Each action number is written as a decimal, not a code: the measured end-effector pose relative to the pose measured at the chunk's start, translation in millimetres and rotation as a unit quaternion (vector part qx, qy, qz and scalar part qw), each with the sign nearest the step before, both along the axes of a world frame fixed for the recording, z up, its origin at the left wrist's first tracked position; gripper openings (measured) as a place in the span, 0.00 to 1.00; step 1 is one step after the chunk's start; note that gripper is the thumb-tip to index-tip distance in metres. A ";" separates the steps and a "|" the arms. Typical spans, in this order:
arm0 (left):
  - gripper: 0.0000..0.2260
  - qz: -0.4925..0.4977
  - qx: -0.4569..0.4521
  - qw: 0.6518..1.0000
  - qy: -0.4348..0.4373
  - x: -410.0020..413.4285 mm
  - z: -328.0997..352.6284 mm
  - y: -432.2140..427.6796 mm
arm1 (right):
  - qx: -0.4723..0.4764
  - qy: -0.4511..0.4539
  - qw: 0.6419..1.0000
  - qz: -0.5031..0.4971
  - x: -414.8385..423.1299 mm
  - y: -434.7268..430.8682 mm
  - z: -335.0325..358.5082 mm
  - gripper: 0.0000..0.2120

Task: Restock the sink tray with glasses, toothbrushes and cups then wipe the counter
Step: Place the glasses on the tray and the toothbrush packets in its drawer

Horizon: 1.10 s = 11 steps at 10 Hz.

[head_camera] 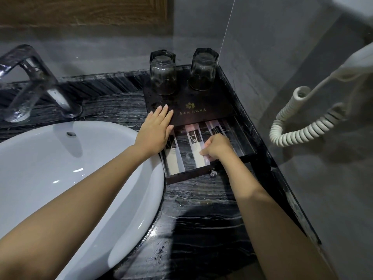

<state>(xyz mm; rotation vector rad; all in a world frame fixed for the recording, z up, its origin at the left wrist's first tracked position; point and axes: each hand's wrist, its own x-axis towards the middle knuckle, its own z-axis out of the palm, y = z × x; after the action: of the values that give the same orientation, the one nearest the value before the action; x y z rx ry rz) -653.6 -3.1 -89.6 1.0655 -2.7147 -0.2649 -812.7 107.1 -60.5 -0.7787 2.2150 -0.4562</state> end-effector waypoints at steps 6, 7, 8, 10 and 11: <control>0.22 0.006 -0.005 1.000 0.012 -1.0 -2.0 0.9 | 0.075 0.241 0.964 0.083 -32.8 18.7 -3.3 0.20; 0.22 0.006 0.001 1.000 0.013 -1.3 -2.8 0.2 | 0.086 0.229 0.966 0.088 -33.4 18.4 -4.5 0.22; 0.22 0.005 -0.001 1.000 0.017 -1.2 -3.3 0.1 | 0.084 0.214 0.969 0.085 -34.8 19.0 -4.3 0.23; 0.22 0.007 -0.003 1.000 0.019 -1.2 -3.3 -0.1 | 0.079 0.189 0.975 0.082 -36.6 20.4 -1.3 0.24; 0.22 0.006 -0.002 1.000 0.010 -0.9 -2.4 0.1 | 0.083 0.203 0.972 0.087 -33.8 21.3 -1.5 0.28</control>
<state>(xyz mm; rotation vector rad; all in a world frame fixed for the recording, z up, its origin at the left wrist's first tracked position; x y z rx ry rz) -654.5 -3.0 -92.1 1.0712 -2.6887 -0.2666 -846.6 128.4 -61.9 -1.0364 2.4877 -0.0199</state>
